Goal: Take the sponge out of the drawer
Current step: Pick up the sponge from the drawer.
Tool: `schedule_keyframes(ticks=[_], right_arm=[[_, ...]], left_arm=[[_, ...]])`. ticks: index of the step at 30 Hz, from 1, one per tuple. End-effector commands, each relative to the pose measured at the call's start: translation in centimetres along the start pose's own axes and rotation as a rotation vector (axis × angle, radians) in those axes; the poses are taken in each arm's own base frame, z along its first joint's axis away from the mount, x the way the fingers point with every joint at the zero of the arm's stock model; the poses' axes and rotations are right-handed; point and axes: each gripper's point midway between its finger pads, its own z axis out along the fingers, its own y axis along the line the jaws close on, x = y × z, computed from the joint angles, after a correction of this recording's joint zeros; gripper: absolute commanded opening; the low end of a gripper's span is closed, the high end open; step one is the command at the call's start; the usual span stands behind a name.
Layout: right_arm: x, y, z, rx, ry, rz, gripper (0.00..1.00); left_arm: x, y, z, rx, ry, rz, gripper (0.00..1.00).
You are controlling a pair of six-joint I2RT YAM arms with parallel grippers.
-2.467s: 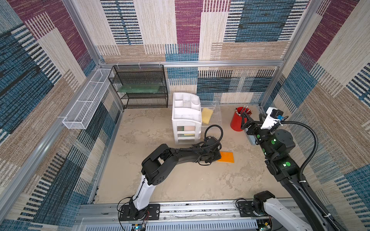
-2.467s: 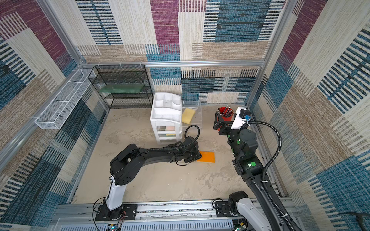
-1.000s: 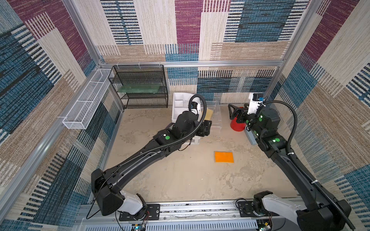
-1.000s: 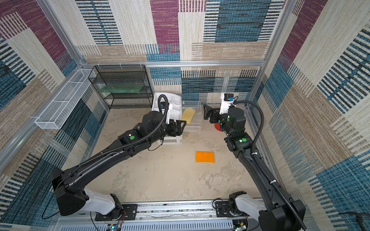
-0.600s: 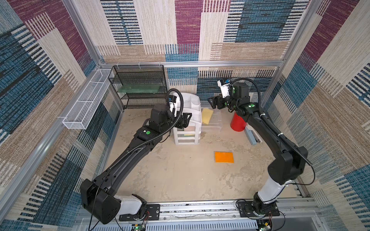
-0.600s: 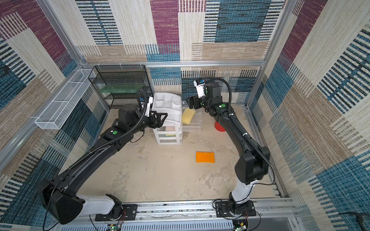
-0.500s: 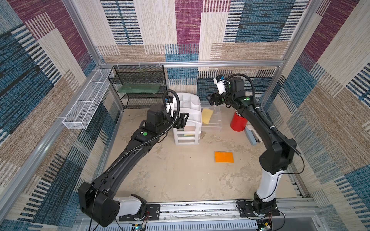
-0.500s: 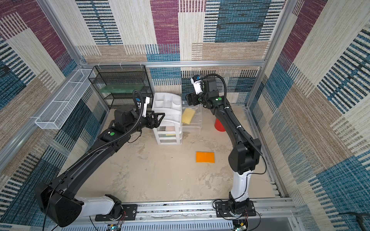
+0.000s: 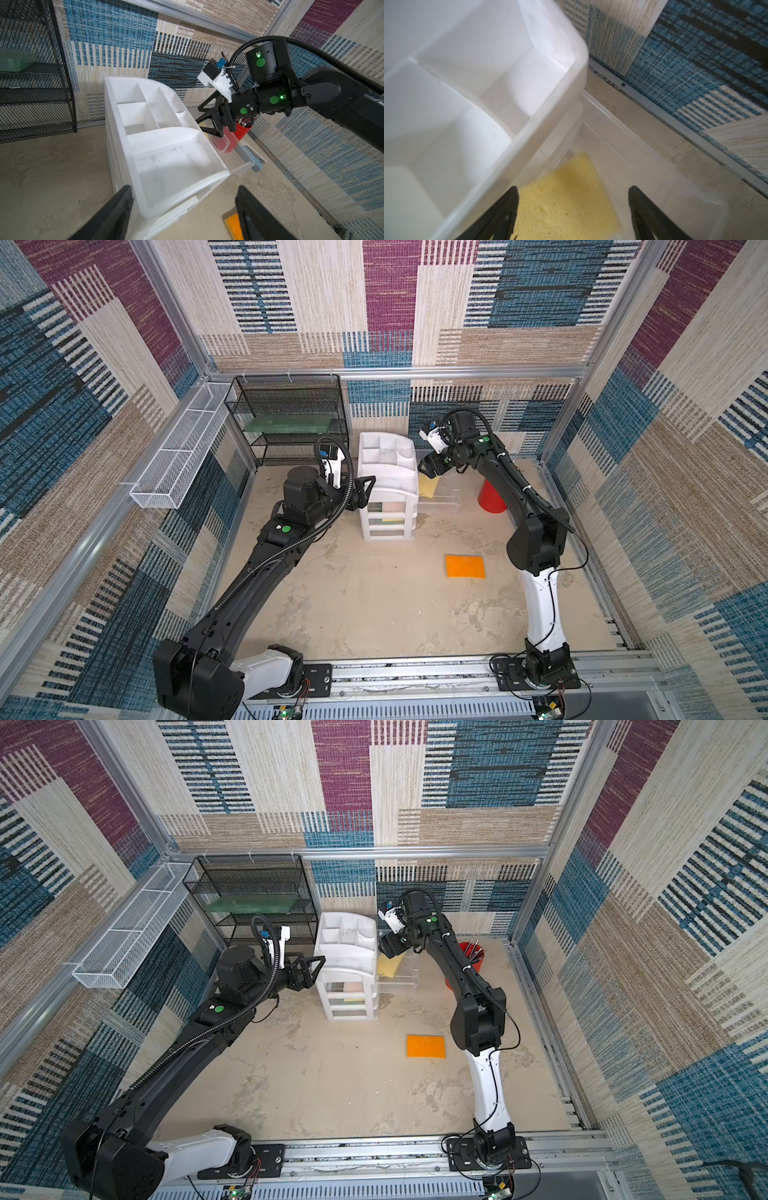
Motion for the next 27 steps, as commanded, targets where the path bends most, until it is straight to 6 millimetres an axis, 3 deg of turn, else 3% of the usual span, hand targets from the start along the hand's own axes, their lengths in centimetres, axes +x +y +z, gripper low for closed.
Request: schedule_keyframes(ticks=[1, 16, 18, 23, 27], right_arm=[[1.5, 0.5, 1.1, -0.032, 0.047, -0.018, 0.81], [3.2, -0.8, 3.4, 0.071, 0.115, -0.001, 0.79], [3.8, -0.5, 3.6, 0.061, 0.136, -0.003, 0.72], [4.0, 0.5, 4.0, 0.054, 0.153, -0.020, 0.41], [2.7, 0.2, 3.3, 0.113, 0.127, -0.001, 0.29]], left_arm=[[-0.6, -0.3, 0.0, 0.030, -0.034, -0.022, 0.80], [0.2, 0.2, -0.4, 0.025, -0.032, -0.071, 0.80], [0.2, 0.2, -0.4, 0.023, -0.034, -0.074, 0.80], [0.0, 0.2, -0.7, 0.016, -0.041, -0.073, 0.80], [0.0, 0.2, -1.1, 0.013, -0.040, -0.071, 0.80]])
